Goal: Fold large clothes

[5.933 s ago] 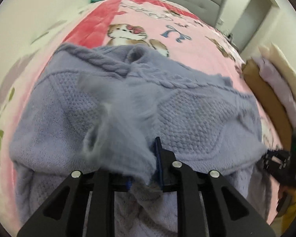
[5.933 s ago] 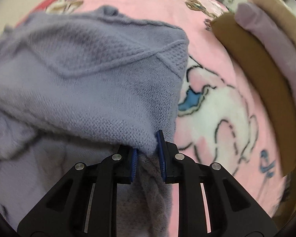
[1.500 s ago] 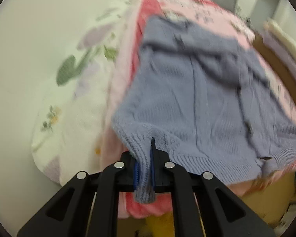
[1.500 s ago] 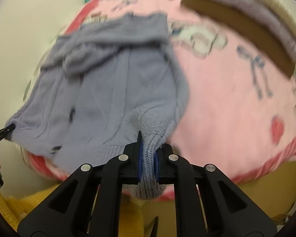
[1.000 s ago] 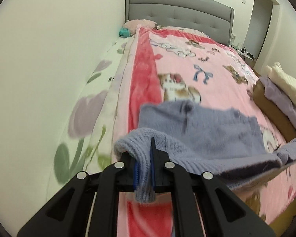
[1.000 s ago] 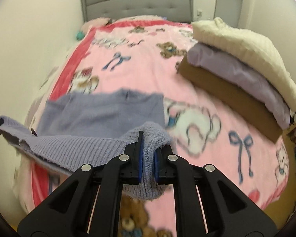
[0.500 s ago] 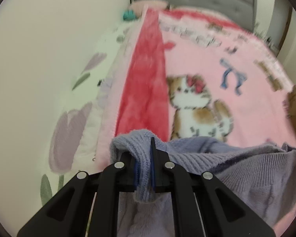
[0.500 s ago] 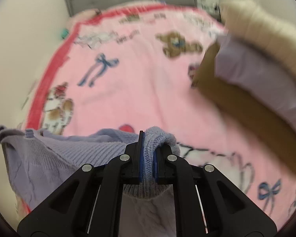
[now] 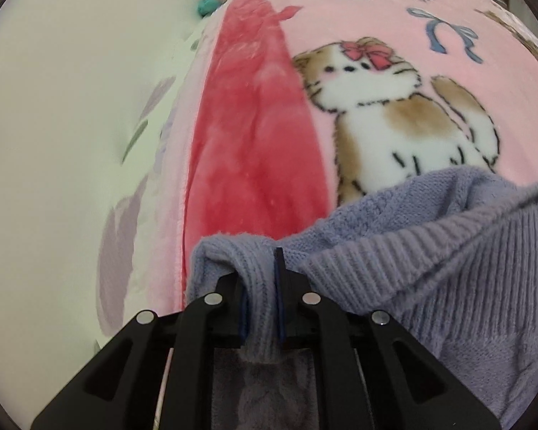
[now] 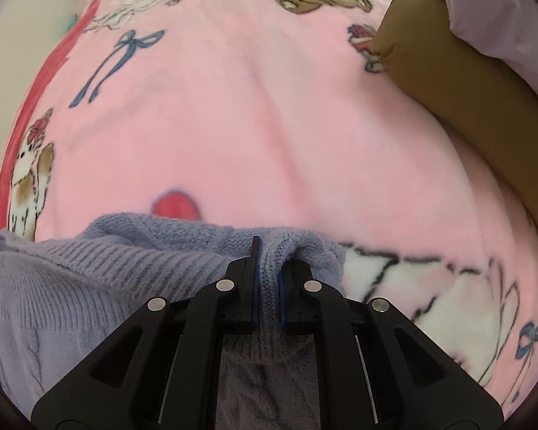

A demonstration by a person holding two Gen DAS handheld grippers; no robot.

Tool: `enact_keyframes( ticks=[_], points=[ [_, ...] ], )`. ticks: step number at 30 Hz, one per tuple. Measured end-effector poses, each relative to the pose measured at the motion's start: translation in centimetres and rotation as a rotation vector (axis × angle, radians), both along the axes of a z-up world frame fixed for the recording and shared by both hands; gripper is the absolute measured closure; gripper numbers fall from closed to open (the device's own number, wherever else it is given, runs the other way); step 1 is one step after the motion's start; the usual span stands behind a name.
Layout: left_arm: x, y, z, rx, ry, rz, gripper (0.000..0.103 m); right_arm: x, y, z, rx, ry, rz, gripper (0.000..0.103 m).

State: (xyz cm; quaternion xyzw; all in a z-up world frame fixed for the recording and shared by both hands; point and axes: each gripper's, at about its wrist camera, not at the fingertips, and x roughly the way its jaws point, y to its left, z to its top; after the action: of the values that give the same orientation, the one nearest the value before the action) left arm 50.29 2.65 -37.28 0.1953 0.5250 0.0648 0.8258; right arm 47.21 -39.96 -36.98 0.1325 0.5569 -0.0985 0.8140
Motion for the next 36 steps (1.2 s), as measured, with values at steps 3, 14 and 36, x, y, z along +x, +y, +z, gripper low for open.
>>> enact_keyframes(
  ticks=[3,14,36],
  points=[
    [-0.8,-0.5,1.5,-0.036,-0.019,-0.089,0.068,-0.7,0.0,2.4,0.082,-0.051,-0.001,0.076],
    [-5.9,-0.7,9.7,-0.234,-0.279,-0.218,0.008,-6.6,9.1,11.0,-0.086,-0.362,0.203,0.014],
    [-10.3,-0.3,-0.1,-0.391,0.014,-0.158,0.007,-7.5,18.7,0.4,-0.130,-0.153,0.540,0.056]
  ],
)
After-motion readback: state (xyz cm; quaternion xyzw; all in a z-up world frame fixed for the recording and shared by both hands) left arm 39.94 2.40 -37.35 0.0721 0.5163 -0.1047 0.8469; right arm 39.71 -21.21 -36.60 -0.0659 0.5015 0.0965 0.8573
